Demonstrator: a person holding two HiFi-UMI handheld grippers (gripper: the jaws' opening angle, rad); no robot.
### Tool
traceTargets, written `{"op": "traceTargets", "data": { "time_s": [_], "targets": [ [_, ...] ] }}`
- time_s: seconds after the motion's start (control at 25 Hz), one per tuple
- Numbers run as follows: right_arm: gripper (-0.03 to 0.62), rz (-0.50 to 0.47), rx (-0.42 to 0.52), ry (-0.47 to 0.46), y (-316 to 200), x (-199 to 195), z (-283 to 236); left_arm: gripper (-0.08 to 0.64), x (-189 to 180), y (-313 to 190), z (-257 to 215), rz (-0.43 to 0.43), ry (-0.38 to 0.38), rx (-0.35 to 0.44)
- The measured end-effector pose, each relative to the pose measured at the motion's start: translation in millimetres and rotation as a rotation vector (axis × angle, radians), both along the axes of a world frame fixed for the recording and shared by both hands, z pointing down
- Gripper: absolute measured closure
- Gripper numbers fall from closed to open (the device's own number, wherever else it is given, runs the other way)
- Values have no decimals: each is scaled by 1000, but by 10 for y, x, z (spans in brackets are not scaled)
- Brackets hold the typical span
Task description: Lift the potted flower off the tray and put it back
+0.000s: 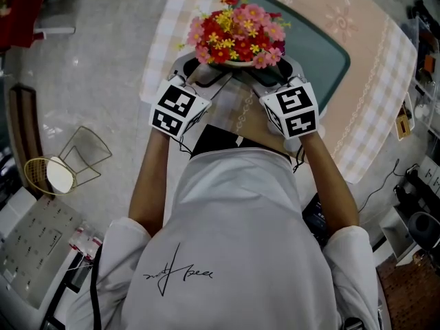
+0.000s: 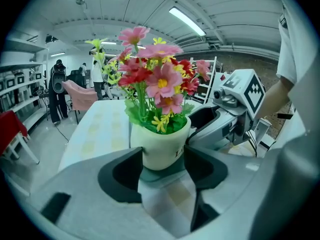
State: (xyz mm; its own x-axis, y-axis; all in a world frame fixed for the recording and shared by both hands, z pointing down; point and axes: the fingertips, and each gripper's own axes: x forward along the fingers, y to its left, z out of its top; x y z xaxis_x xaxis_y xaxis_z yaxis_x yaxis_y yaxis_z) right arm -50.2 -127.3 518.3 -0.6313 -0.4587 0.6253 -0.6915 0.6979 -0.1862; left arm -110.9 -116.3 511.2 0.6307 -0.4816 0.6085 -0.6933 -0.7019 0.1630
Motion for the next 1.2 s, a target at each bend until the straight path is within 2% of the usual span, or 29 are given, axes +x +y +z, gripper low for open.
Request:
{"op": "traceTargets", "data": {
  "time_s": [0.16,0.72,1.0,1.2],
  "targets": [
    [293,25,-10,-11,6,8,-51,351,-22,1,-64,-14,-3,22],
    [339,58,12,-19,108,8,-217,371,13,142,-155,15,9,21],
    [354,58,23,-34,209,-9,-324,387,32,163,-277,-9,40,38],
    [390,59,35,-52,285,-9,-445,413,56,223,-350,-33,81,33]
  ]
}}
